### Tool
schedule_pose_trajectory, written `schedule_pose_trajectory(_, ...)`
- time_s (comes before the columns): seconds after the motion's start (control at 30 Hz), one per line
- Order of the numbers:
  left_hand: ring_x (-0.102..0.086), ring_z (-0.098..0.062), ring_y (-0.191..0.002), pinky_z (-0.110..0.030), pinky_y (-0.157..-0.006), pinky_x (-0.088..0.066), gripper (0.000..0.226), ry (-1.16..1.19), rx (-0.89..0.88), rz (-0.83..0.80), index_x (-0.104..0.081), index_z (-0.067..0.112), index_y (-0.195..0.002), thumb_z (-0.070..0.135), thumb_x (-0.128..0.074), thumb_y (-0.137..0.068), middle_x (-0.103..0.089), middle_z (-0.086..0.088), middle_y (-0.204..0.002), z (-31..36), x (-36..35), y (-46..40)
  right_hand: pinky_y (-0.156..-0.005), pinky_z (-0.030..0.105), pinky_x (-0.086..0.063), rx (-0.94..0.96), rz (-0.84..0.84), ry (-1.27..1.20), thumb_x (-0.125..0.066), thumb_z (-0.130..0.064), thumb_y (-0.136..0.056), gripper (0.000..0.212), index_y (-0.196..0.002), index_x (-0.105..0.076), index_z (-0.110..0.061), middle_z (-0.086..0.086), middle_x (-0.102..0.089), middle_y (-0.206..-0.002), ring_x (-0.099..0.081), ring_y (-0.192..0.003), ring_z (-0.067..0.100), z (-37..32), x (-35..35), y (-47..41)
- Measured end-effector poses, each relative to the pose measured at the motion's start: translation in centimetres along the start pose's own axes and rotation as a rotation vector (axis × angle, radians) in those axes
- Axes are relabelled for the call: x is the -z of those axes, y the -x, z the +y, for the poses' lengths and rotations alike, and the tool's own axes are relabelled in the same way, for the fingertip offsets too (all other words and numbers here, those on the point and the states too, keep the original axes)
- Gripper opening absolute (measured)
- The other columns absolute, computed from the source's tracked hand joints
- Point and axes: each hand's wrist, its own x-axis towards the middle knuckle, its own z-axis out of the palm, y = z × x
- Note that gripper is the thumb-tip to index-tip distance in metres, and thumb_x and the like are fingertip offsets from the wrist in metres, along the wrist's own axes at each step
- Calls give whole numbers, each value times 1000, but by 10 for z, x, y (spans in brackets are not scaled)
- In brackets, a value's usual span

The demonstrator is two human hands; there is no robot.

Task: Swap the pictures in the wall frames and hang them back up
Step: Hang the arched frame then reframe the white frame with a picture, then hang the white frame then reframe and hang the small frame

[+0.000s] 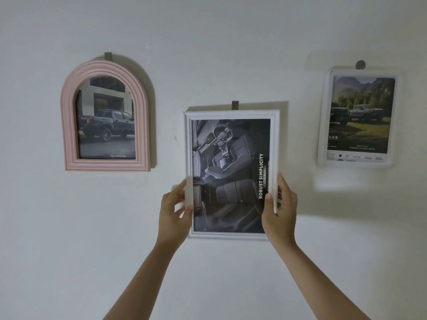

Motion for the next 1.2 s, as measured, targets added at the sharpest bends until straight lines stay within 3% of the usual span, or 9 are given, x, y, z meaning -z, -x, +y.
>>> schedule_pose_trajectory(0.2,-55,-19,-110,-37,-94,-51,60,-32,18,-16,-49,29,-131,-6,-59,-82,-45,-4,-123,8,3,-4,-107,43,-38,0,-19,31,-53,-6,-91,56,-143,-36,-19,-3,-43,-124,-37,-125,15,-4,-2,2)
schedule_pose_trajectory(0.37,-46,-16,-114,-25,-95,-42,61,-89,7,12,-43,30,-134,3,-63,-83,-41,1,-126,19,6,-3,-109,46,-35,59,-31,49,-50,-17,-88,57,-143,-36,-18,-26,-37,-116,-41,-126,26,-10,6,4)
schedule_pose_trajectory(0.53,-41,-13,-119,-19,-97,-31,58,-159,-133,86,-42,24,-136,11,-64,-84,-37,8,-122,46,1,7,-106,34,-31,65,-15,119,-48,-22,-86,58,-142,-36,-13,11,-46,-129,-39,-127,28,-22,31,3)
schedule_pose_trajectory(0.63,-43,-7,-116,-9,-94,-30,53,-128,-186,50,-45,27,-132,13,-64,-85,-40,11,-122,70,-18,17,-105,35,-35,89,-2,143,-52,-19,-89,55,-142,-37,-14,11,-45,-130,-40,-126,25,-26,55,0)
schedule_pose_trajectory(0.77,-47,-1,-111,1,-89,-35,49,-72,-264,-66,-48,22,-130,8,-61,-85,-49,-2,-122,94,-58,32,-99,33,-38,70,66,204,-59,-8,-89,57,-141,-37,-13,12,-44,-129,-43,-125,25,-24,95,-14)
schedule_pose_trajectory(0.87,-44,11,-109,-4,-91,-36,51,-59,-290,-123,-46,21,-132,10,-62,-84,-47,3,-120,108,-96,41,-98,28,-34,38,106,225,-60,-9,-88,59,-142,-35,-10,12,-43,-128,-44,-124,25,-18,129,-32)
schedule_pose_trajectory(1.0,-48,-3,-112,-20,-97,-38,53,-20,-282,-218,-44,21,-134,16,-61,-84,-45,7,-120,118,-152,49,-100,32,-37,47,142,306,-66,-14,-85,66,-142,-33,-9,14,-42,-130,-44,-123,27,0,175,-65)
schedule_pose_trajectory(1.1,-47,-6,-111,-20,-94,-36,55,-33,-291,-265,-41,20,-136,14,-61,-85,-43,8,-122,121,-193,46,-102,37,-40,38,130,367,-72,-20,-81,76,-144,-30,-13,13,-39,-133,-43,-124,29,16,203,-96)
schedule_pose_trajectory(1.2,-48,-8,-112,-22,-94,-38,58,-51,-284,-272,-40,18,-138,14,-63,-85,-44,7,-125,120,-227,34,-99,32,-39,3,48,358,-77,-27,-76,91,-147,-22,-18,11,-36,-139,-44,-124,25,31,220,-126)
